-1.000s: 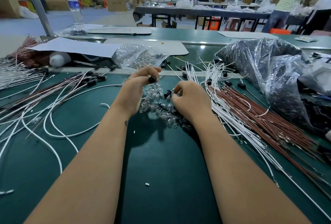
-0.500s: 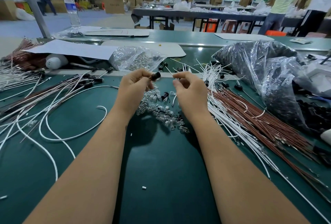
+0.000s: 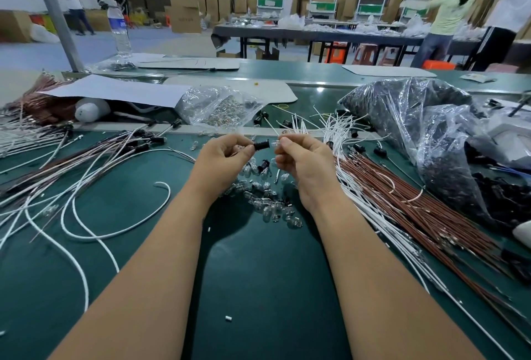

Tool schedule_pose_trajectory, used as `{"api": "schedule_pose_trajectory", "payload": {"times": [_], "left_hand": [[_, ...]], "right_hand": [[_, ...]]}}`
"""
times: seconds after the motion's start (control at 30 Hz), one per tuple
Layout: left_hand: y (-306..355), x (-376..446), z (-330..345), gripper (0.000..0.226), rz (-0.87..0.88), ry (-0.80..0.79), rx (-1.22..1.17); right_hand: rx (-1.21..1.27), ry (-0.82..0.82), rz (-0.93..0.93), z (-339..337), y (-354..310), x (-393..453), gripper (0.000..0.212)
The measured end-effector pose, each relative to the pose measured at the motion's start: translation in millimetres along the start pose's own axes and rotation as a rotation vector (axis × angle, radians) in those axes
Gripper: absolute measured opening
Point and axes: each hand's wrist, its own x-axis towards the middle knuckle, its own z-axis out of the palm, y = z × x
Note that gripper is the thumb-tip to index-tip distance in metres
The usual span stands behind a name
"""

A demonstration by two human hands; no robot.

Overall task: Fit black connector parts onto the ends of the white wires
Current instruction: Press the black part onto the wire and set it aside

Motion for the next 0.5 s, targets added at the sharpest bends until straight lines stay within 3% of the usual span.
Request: {"api": "schedule_pose_trajectory", "payload": {"times": [0.5], "left_hand": [[0.4, -1.1, -0.3, 0.01, -0.019, -0.019, 0.075]], "right_hand": [[-0.147, -0.062, -0.033, -0.1, 6.1, 1.4, 0.014]]}}
